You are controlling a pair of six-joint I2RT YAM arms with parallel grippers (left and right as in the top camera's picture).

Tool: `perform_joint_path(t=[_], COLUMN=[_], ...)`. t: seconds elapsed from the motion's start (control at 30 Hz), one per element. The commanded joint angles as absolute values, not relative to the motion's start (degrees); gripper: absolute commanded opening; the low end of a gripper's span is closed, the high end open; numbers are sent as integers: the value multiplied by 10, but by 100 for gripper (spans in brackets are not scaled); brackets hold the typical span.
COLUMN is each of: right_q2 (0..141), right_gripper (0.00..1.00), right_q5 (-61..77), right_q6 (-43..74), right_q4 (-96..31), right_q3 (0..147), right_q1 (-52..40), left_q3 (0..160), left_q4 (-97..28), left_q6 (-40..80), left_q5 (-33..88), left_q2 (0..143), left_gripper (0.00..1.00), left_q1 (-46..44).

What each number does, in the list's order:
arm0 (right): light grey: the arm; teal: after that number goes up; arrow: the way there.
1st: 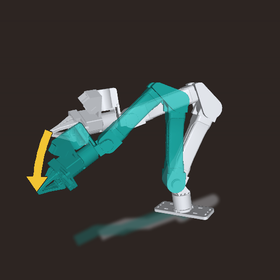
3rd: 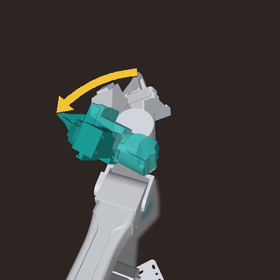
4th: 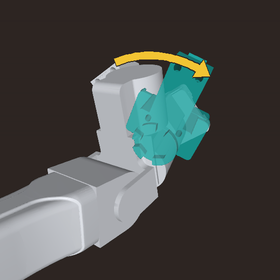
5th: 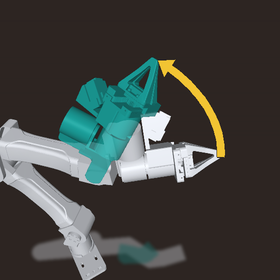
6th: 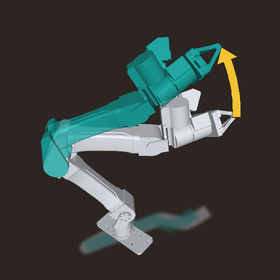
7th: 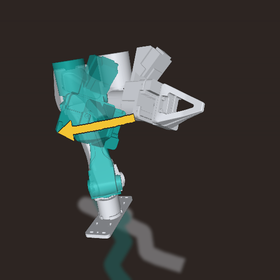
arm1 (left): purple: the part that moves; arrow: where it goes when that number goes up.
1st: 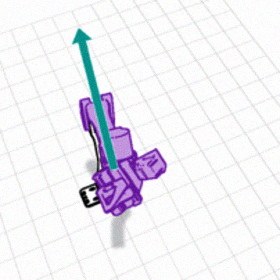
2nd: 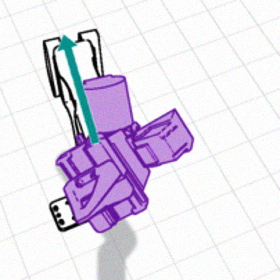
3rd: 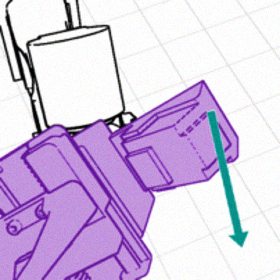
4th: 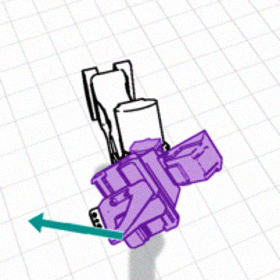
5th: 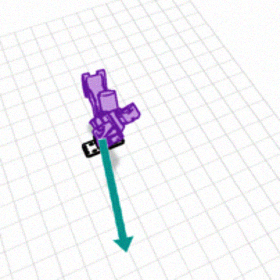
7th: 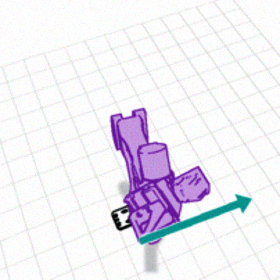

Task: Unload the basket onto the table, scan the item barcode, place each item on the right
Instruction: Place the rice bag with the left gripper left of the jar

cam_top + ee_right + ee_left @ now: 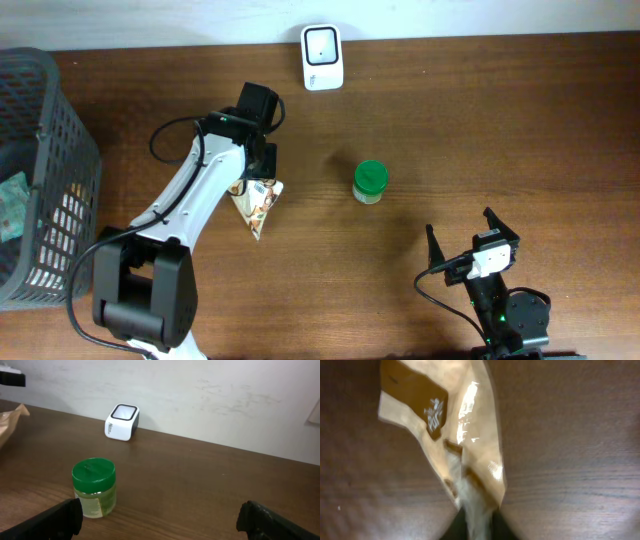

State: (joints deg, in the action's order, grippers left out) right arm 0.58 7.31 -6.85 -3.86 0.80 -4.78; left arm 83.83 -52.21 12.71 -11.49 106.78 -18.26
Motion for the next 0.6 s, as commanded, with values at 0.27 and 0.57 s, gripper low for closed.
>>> perform_joint_path(t=[0.27, 0.57], right_q2=[2, 2], right_gripper=[98, 98], right_q5=[70, 70], right_q6=[-66, -67], right_q4=[-39, -39], right_q3=[3, 3], right_q1=[-52, -52], left_q3=[961, 1177], left_q4=[-515, -639], left_q6=[120, 121], left_q5=[-110, -157], left_q2=[1021, 884], left_gripper=[66, 99], left_q1=[-184, -48])
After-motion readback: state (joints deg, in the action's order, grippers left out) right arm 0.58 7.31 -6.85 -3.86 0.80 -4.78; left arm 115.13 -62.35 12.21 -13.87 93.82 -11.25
